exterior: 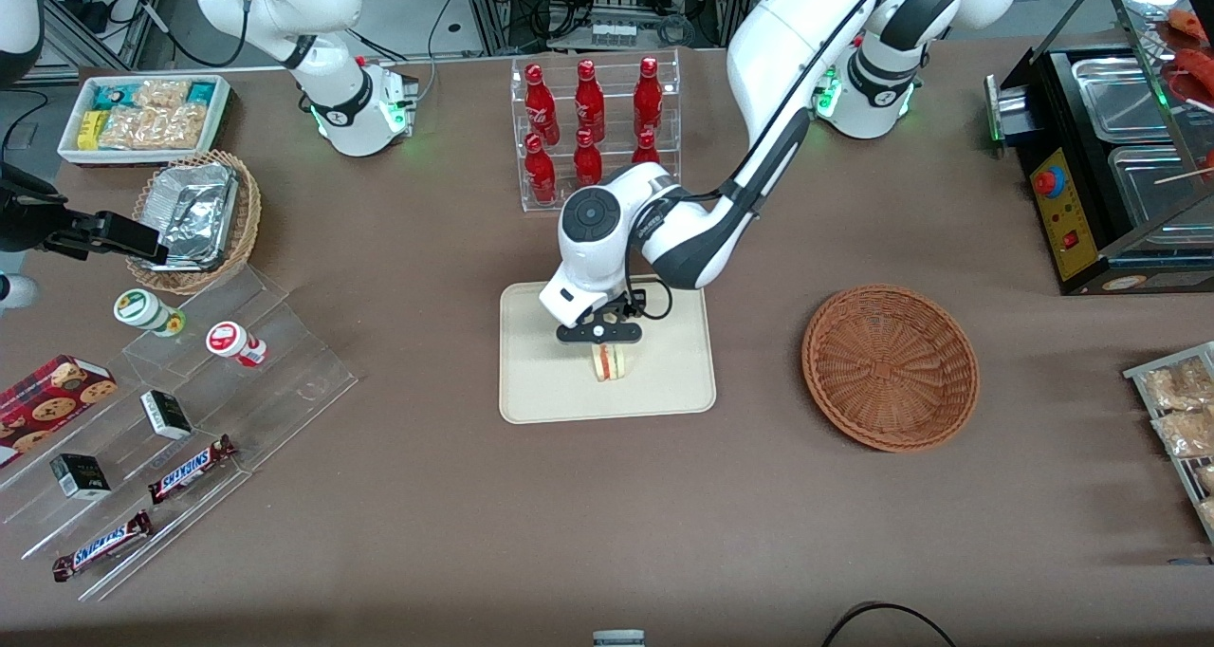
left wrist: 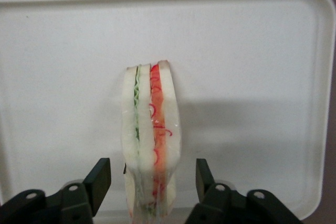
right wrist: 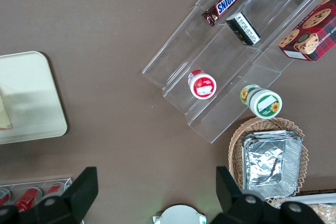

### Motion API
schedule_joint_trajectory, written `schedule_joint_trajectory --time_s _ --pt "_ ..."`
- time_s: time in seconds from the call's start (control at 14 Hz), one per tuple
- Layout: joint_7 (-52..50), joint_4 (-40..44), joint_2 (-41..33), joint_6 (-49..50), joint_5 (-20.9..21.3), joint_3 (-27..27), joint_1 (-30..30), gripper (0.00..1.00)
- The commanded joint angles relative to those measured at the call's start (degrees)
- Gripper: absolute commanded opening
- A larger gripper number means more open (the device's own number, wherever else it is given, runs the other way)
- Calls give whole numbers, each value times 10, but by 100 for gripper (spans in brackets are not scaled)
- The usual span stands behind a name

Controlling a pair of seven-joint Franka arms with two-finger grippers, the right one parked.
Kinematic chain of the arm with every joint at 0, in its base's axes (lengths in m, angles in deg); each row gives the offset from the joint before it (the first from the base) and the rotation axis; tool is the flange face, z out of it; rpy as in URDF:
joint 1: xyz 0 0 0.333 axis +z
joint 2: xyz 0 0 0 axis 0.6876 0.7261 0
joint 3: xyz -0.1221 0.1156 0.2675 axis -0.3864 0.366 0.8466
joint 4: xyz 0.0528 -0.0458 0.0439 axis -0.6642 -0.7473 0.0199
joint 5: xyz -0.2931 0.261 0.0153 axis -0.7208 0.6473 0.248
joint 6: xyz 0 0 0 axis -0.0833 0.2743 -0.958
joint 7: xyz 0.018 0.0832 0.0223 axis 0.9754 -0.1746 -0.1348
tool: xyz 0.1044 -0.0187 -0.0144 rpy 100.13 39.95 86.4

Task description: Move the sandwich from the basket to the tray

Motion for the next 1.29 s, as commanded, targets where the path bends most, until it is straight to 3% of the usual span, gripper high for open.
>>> schedule_joint_trajectory --time_s 0.0,0.5,0.93,1.21 --pt "-58 -9 -79 51 4 29 1 99" --pt "-15 -16 -225 212 -6 28 117 99" --pt "224 -25 -322 346 -30 28 244 100" --pt "423 -69 -389 362 -38 28 324 99"
